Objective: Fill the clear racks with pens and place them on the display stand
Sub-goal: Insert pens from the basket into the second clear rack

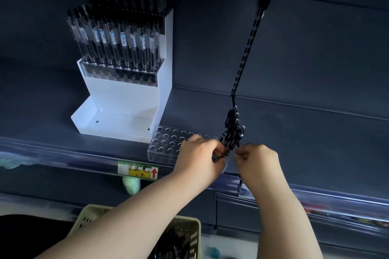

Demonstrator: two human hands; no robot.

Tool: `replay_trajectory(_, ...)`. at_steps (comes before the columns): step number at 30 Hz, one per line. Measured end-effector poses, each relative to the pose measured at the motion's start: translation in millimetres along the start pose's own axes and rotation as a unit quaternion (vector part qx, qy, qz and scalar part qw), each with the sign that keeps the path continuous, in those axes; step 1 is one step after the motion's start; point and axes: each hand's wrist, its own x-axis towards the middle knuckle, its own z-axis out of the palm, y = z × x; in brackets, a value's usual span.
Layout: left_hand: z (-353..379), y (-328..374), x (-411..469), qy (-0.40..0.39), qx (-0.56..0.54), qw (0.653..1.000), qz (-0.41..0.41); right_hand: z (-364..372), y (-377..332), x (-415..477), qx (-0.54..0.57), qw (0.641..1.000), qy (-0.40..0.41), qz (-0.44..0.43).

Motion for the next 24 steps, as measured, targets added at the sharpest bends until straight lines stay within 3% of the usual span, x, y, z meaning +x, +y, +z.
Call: replay_trajectory(24, 4.4, -7.1, 7.8, -0.076, 0.006, 0.997, -0.013, 2.6, -7.8, -5.3, -0.032, 0.997, -0.067, 0.017)
